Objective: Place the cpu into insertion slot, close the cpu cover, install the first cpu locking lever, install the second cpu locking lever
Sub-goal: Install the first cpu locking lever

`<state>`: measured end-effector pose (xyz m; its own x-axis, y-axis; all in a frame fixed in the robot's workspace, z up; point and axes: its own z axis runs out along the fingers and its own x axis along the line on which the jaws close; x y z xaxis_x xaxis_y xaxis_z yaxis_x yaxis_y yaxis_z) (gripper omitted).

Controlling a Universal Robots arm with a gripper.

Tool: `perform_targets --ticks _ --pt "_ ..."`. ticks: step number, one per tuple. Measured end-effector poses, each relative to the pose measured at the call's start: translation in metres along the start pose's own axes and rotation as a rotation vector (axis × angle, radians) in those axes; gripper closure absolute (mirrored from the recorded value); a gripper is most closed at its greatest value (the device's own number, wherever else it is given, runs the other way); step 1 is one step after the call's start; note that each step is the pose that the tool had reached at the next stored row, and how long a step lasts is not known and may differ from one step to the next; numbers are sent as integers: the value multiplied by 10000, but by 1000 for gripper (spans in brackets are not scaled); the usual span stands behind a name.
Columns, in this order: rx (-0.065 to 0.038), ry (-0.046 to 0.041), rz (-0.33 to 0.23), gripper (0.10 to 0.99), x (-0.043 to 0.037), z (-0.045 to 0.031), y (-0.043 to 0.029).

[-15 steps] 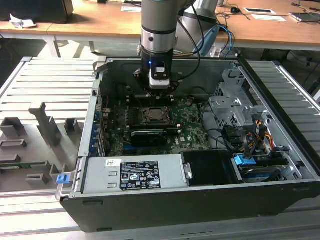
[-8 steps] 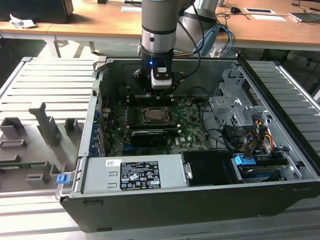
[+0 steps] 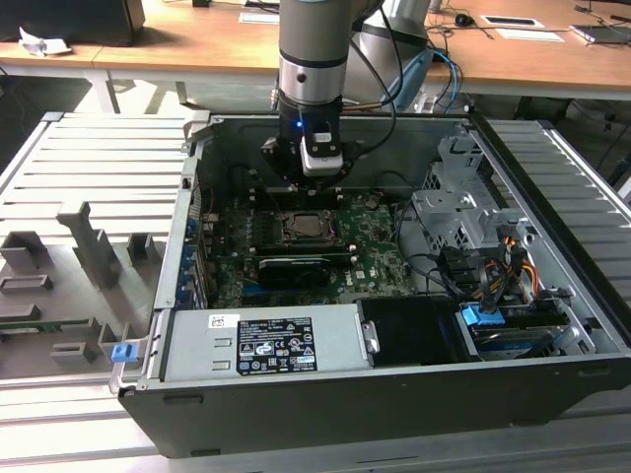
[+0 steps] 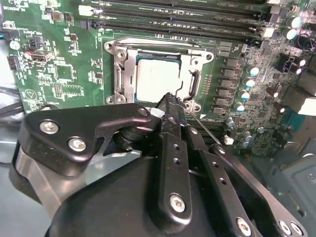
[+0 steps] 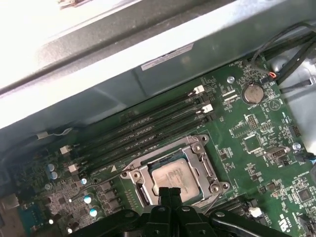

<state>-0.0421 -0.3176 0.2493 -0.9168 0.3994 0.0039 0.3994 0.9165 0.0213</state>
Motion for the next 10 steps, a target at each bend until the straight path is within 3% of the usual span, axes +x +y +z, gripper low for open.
perform_targets --ticks 5,10 --pt "1 10 -453 980 1 0 0" --pt "6 33 -1579 980 1 0 0"
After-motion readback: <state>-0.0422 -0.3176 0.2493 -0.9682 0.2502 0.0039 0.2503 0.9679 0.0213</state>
